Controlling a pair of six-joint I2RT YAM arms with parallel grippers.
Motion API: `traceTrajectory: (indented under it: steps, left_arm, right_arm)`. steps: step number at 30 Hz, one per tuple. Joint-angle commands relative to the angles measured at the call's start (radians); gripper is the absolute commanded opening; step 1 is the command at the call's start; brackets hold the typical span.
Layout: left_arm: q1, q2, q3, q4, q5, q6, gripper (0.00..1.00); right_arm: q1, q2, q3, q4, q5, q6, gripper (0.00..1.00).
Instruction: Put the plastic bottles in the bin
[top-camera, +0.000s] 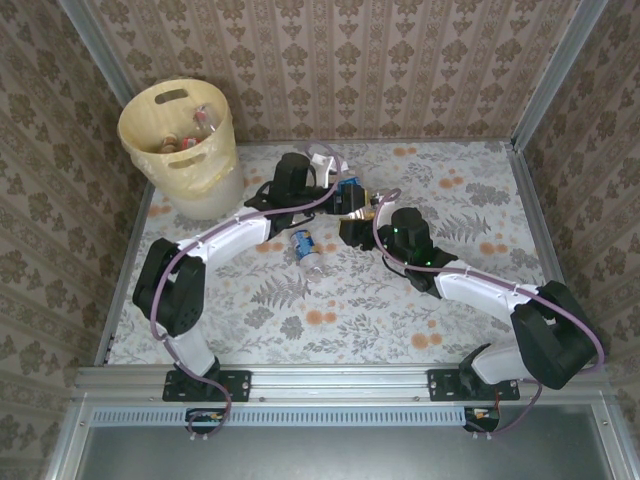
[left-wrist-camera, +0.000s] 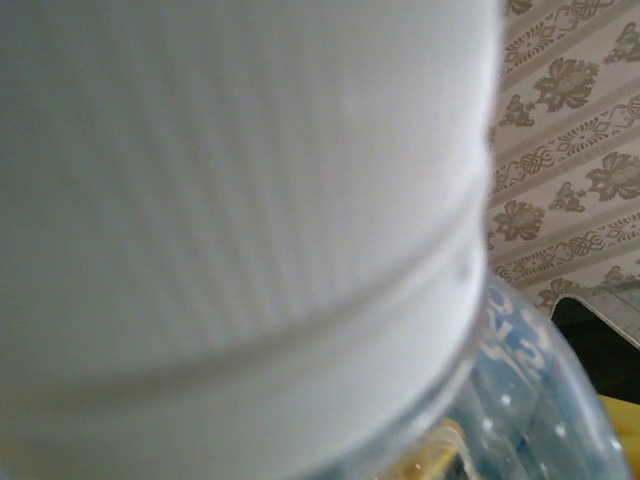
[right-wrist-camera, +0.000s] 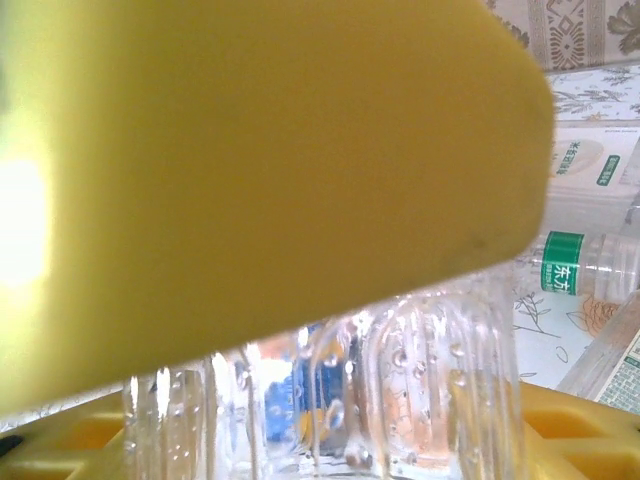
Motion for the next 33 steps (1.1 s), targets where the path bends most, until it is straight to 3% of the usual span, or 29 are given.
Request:
traceTrajectory:
  steps: [1,7,13,18,25,33]
  left_arm:
    - [0.010,0.022,0.022,0.013,0.007,-0.008,0.66]
    - [0.033,0.013,0.010,0.034,0.007,-0.024,0.59]
    - [0.059,-0.031,0.004,-0.025,-0.082,0.023,0.58]
    - [0.073,-0.063,0.039,-0.140,-0.152,0.111,0.57]
    - [0.109,-0.119,0.106,-0.281,-0.272,0.229,0.57]
    - [0.153,-0.174,0.262,-0.464,-0.464,0.423,0.57]
  right_arm:
    - [0.005,-0.003,0.012,0.061,-0.062,-0.024,0.71]
    - [0.004,-0.038,0.003,0.018,-0.059,-0.035,0.91]
    - [0.004,-0.108,-0.022,-0.057,-0.032,-0.080,1.00]
    - [0.003,-0.186,-0.063,-0.100,0.029,-0.108,1.00]
    - [0.001,-0.267,-0.115,-0.157,0.224,-0.126,1.00]
    - [-0.003,-0.272,-0.124,-0.179,0.278,-0.122,1.00]
